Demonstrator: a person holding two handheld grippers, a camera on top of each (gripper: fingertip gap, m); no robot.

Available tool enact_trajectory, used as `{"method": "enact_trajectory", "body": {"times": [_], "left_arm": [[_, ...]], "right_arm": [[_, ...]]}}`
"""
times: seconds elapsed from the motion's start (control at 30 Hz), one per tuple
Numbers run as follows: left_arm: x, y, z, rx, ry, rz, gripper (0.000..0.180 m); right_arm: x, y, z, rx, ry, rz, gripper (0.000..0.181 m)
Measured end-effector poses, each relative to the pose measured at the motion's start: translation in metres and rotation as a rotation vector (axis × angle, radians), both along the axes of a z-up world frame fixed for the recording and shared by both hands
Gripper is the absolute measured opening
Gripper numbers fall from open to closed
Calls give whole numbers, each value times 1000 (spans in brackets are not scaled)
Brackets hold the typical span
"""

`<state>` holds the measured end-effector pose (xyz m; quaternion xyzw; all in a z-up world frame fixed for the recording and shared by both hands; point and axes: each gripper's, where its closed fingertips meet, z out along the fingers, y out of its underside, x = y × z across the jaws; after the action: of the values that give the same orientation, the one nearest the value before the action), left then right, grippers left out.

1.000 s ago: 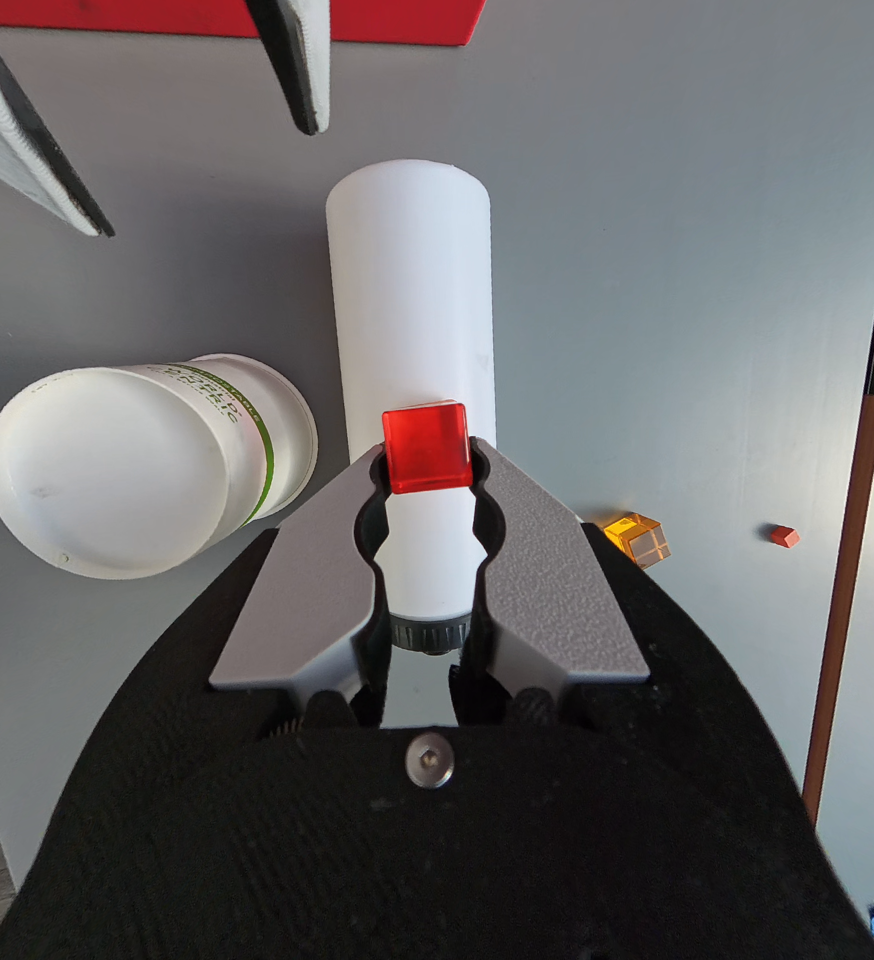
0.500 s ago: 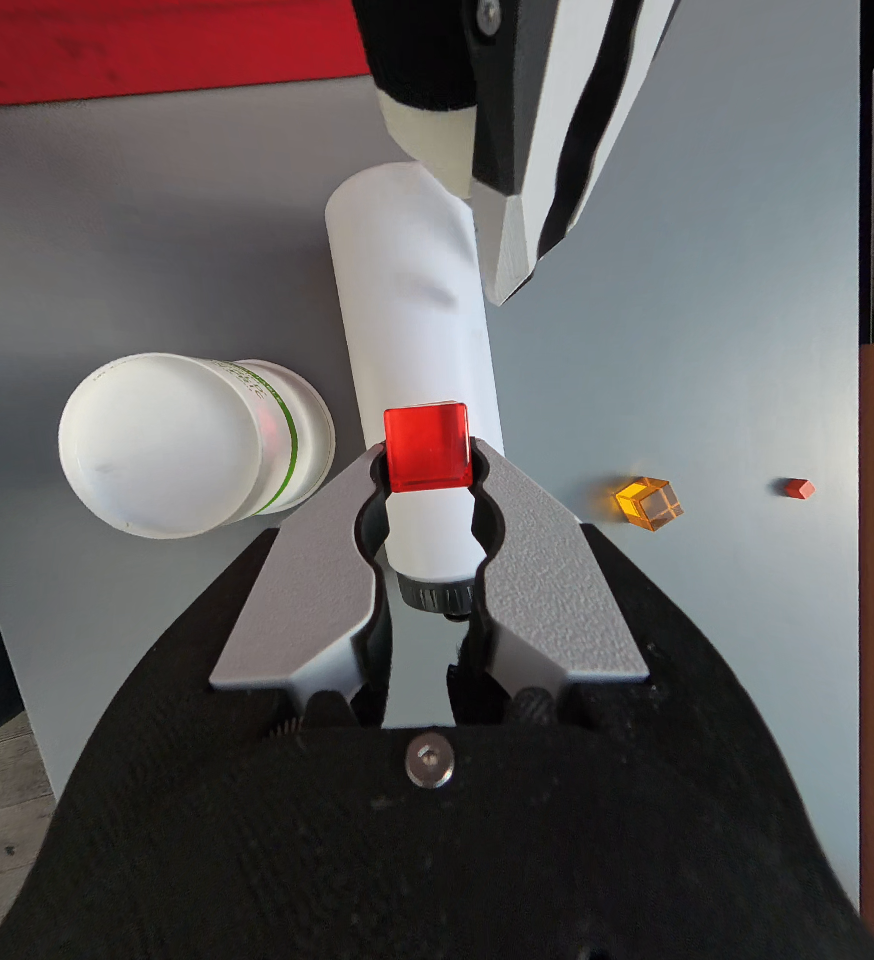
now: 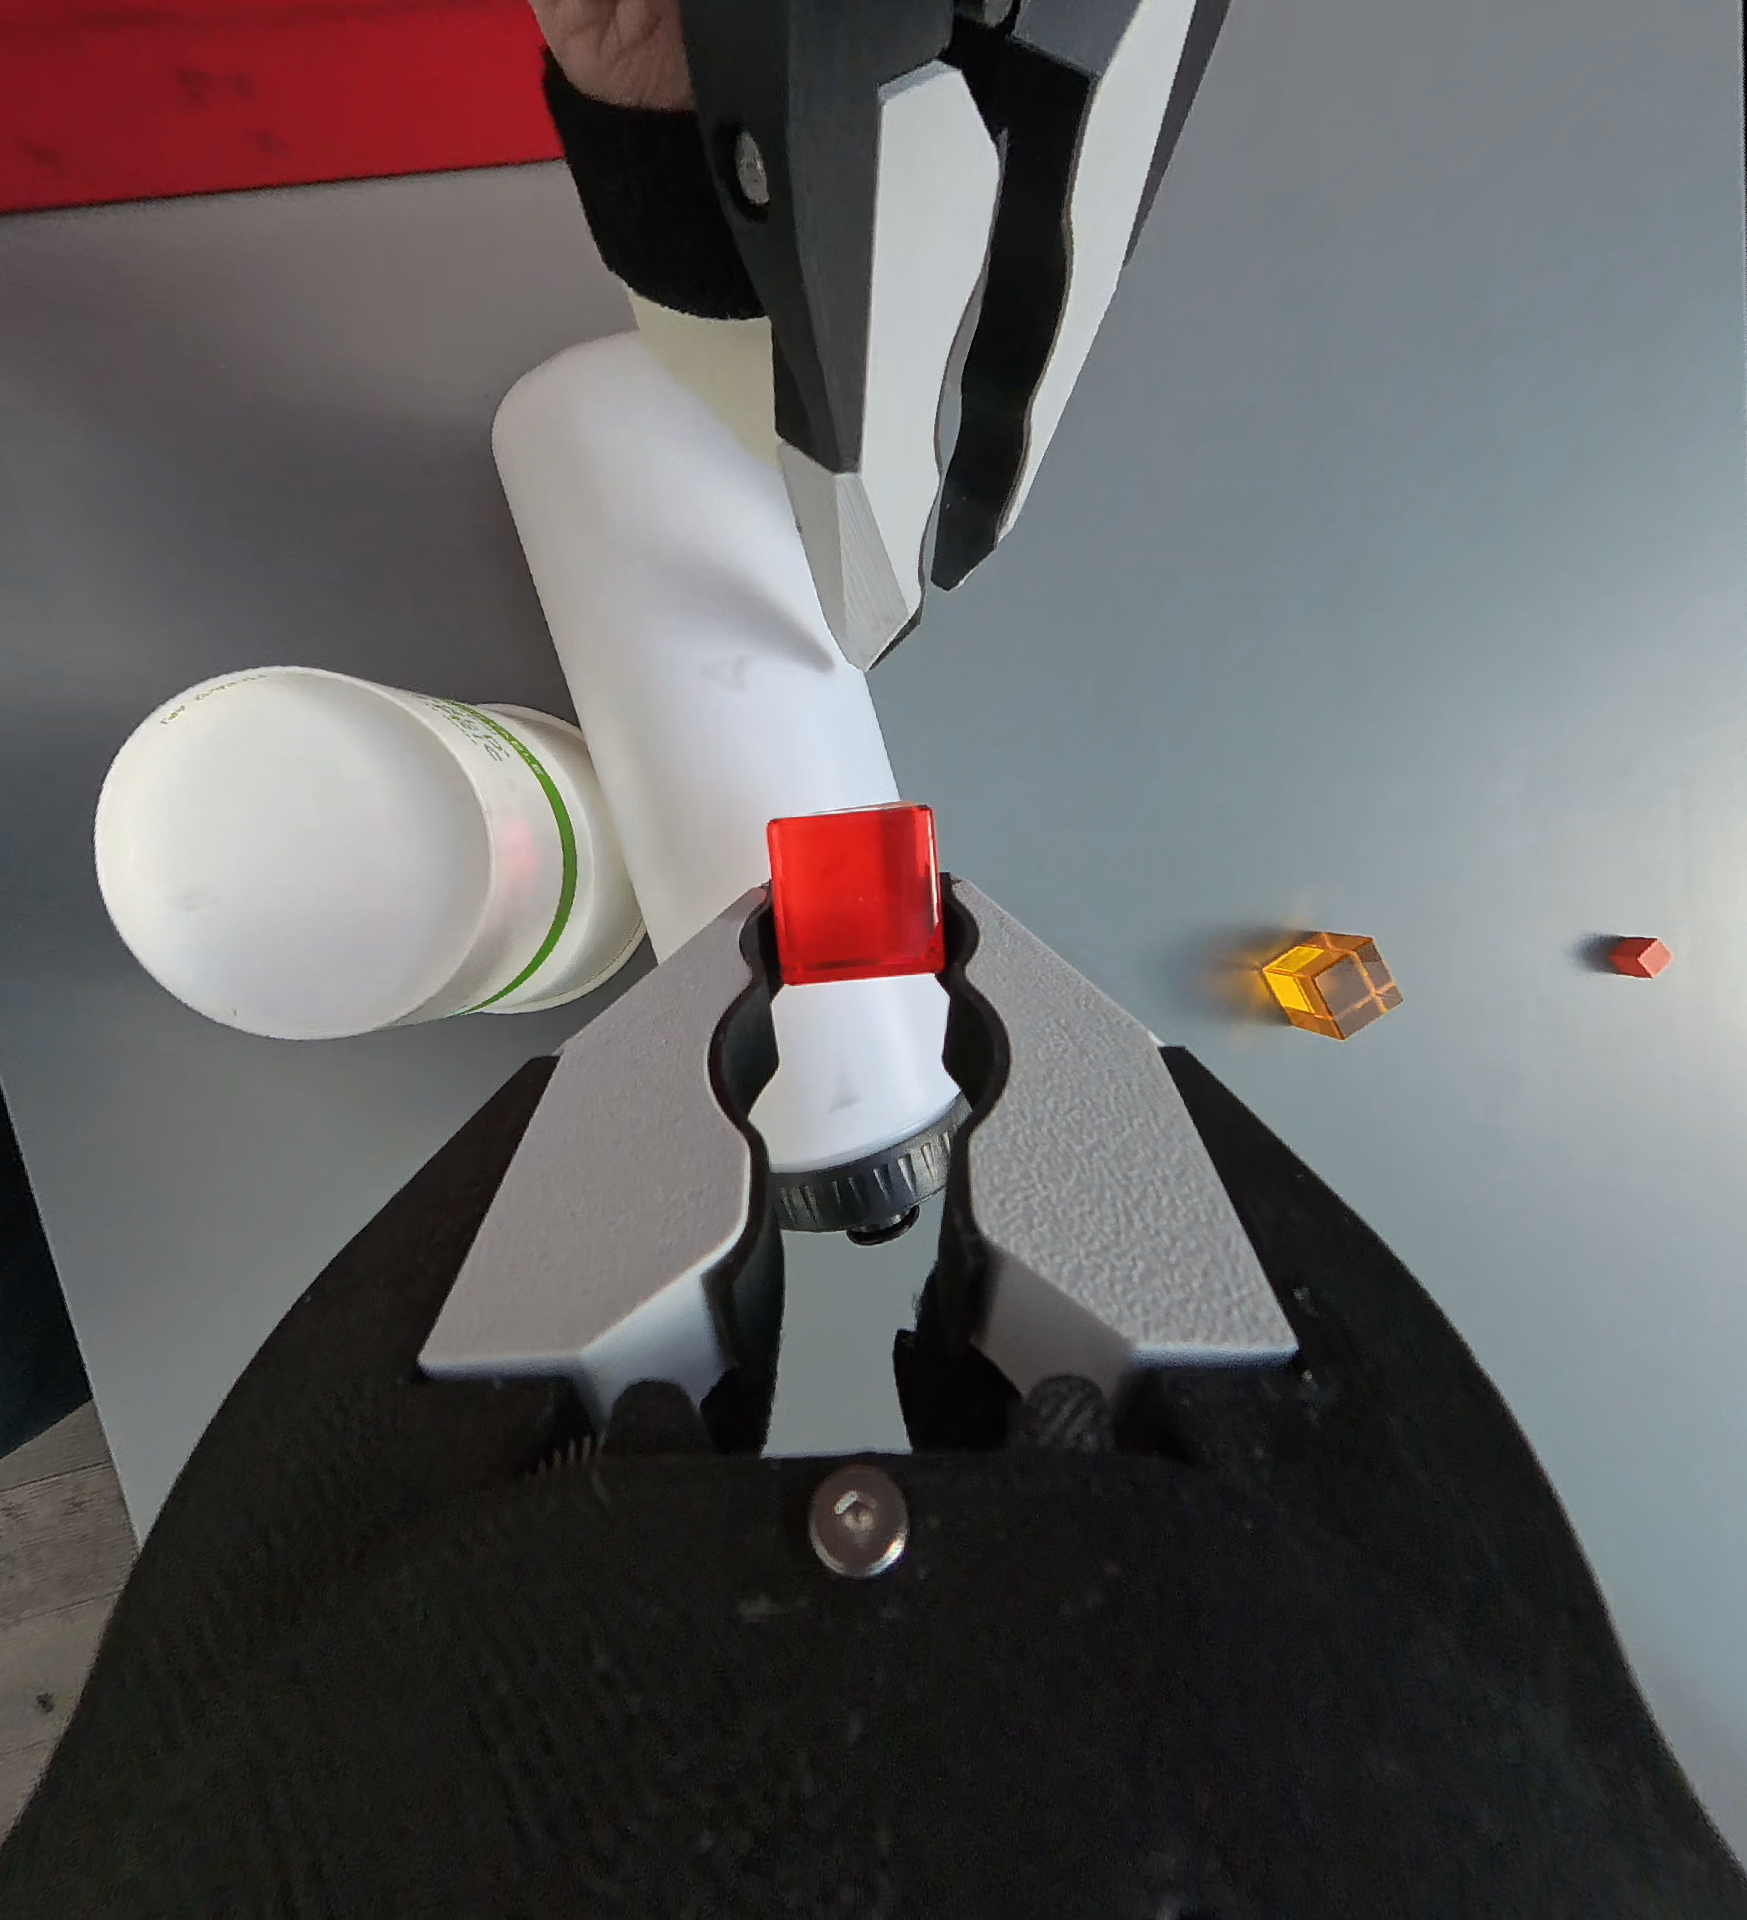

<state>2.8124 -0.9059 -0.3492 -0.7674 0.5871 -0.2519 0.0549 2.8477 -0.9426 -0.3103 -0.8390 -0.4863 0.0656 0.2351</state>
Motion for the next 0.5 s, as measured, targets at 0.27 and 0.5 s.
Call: {"method": "enact_trajectory", "body": {"times": [0.27, 0.5], "left_arm": [[-4, -4, -1, 1, 2, 5, 29], [-7, -2, -1, -6, 7, 19, 29]], "right_arm": [[-22, -11, -9, -29, -4, 90, 27], [-23, -14, -17, -29, -36, 117, 27]]}}
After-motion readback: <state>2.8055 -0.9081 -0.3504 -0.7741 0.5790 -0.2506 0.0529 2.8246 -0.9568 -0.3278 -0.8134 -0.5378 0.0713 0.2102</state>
